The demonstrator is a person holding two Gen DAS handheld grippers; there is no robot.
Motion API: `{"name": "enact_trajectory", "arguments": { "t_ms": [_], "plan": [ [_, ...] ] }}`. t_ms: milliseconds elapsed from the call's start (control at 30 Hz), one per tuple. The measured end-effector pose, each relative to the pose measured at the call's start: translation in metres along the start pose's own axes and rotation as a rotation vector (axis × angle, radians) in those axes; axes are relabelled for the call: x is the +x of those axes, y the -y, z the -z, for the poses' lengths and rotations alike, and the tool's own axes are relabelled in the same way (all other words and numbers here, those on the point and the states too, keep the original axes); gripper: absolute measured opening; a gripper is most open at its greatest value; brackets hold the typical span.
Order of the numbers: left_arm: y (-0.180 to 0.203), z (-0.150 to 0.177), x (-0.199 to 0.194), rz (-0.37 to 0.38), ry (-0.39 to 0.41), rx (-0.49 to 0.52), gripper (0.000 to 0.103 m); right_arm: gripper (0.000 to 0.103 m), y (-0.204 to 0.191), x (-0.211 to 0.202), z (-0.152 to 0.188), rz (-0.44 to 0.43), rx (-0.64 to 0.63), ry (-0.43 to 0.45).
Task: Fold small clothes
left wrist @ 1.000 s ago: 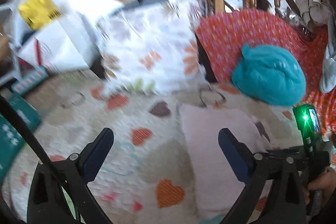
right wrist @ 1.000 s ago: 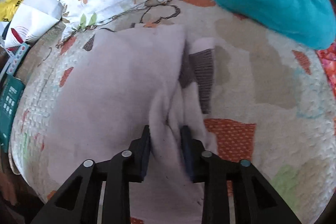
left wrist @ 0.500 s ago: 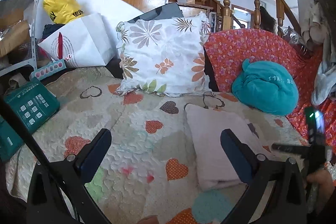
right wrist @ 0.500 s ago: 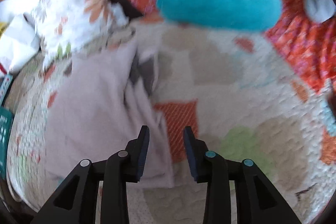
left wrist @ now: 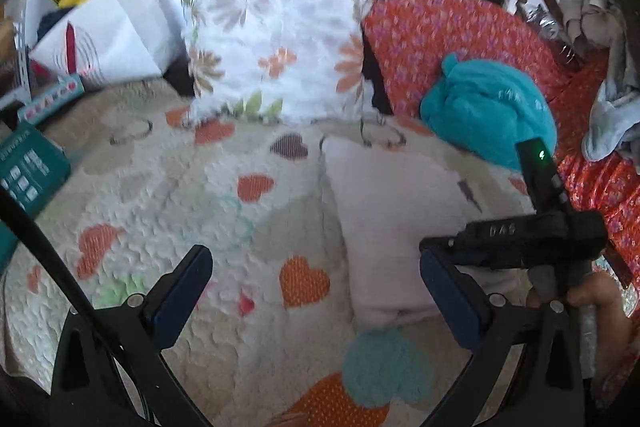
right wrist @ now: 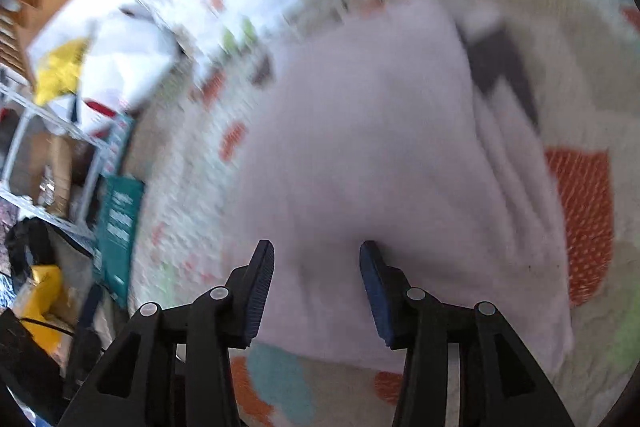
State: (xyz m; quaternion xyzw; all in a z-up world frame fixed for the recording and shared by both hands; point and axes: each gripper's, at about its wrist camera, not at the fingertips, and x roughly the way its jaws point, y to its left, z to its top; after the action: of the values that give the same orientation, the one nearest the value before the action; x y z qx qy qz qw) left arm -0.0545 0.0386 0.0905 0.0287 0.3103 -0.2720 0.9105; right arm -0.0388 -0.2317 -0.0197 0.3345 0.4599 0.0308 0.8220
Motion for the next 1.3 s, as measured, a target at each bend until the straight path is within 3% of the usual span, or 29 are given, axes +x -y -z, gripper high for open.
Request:
{"name": "enact_trajectory", "arguments": {
  "t_ms": [100, 200, 267, 500, 567, 767, 933, 1167, 1300],
  "plan": [
    [-0.009, 0.002, 0.007, 0.019, -0.053, -0.047, 0.103, 0.047, 0.005, -0.004, 0.002, 0.009, -0.05, -0.037],
    [-0.015, 0.004, 0.018, 0.014, -0.106, -0.081, 0.103, 0.047, 0.004, -0.018, 0.01, 0.164, -0.126, -0.05],
    [-0.015, 0.006, 0.027, -0.001, -0.15, -0.087, 0.103, 0.051, 0.004, -0.028, 0.017, 0.201, -0.161, -0.041],
    [0.005, 0.027, 0.063, 0.018, -0.304, -0.051, 0.103, 0.055, 0.011, -0.069, 0.028, 0.313, -0.149, 0.137],
    [0.009, 0.036, 0.072, 0.029, -0.349, -0.044, 0.103, 0.06, 0.015, -0.077, 0.023, 0.319, -0.115, 0.174],
    [0.014, 0.064, 0.093, 0.014, -0.451, -0.02, 0.103, 0.061, 0.038, -0.087, 0.015, 0.304, -0.024, 0.187],
    [0.029, 0.072, 0.092, -0.041, -0.414, 0.062, 0.103, 0.061, 0.03, -0.089, 0.018, 0.344, -0.058, 0.21],
    [0.027, 0.072, 0.091, -0.052, -0.399, 0.036, 0.103, 0.062, 0.007, -0.089, 0.025, 0.432, -0.178, 0.266],
    [0.029, 0.073, 0.092, -0.064, -0.392, 0.028, 0.103, 0.062, -0.002, -0.088, 0.029, 0.418, -0.222, 0.287]
  ]
}}
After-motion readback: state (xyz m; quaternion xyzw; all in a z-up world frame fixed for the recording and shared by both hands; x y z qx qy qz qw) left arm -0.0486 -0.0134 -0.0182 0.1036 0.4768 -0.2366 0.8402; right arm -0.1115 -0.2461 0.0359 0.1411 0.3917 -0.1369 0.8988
